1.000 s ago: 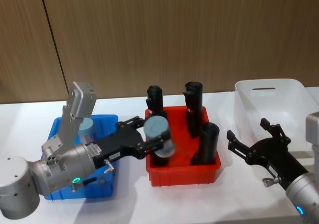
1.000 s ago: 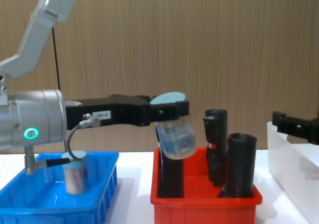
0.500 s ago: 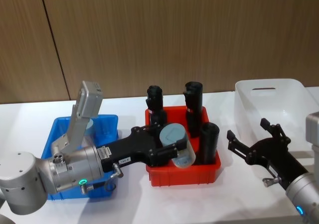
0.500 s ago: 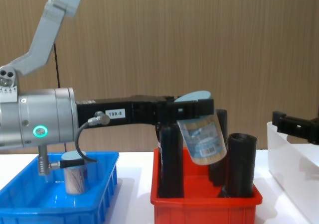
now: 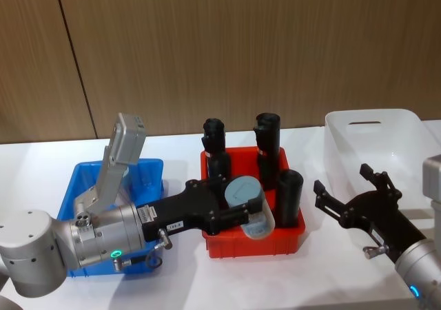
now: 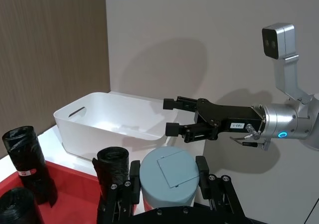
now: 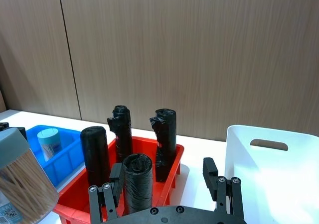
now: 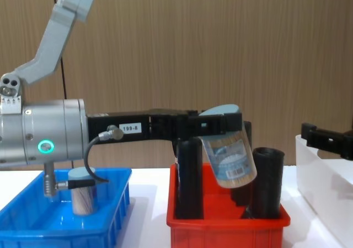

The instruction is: Pick the cotton swabs from the blue box and place them into the white box.

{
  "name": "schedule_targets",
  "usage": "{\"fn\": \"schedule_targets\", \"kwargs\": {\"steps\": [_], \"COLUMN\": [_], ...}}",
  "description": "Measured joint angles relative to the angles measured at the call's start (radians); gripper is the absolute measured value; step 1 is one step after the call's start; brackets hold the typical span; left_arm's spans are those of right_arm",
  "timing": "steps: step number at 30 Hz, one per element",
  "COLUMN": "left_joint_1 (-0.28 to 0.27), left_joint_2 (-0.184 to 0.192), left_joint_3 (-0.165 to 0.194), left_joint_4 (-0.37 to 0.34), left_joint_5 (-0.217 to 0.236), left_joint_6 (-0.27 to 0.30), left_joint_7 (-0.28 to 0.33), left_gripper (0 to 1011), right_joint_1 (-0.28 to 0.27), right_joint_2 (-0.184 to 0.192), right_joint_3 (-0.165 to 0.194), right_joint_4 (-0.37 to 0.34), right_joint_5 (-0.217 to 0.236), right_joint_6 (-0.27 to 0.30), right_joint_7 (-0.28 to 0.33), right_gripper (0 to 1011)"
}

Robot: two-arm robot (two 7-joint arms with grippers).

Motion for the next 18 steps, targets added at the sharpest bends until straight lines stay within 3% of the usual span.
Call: {"fn": "schedule_targets", "kwargs": {"steps": [10,18], "left_joint_1": [-0.001,-0.002], "left_joint_2": [0.002,0.002], "left_joint_3": [0.003,0.004], "left_joint_4": [0.0,0.001], "left_joint_5": [-0.005,-0.006], "left_joint_6": [0.005,0.007], "left_joint_7": [-0.003,-0.003], "left_gripper": [669,669], "right_joint_1": [0.003,0.013], "right_joint_2": [0.009,0.033], "right_joint_3": [0.003,0.011], "right_joint_4": [0.0,-0.001], "right_joint_5": [-0.003,-0.005], "right_joint_6": [0.0,0.02], "right_joint_7": [0.043,0.138], "right_gripper": [1001,1001]}}
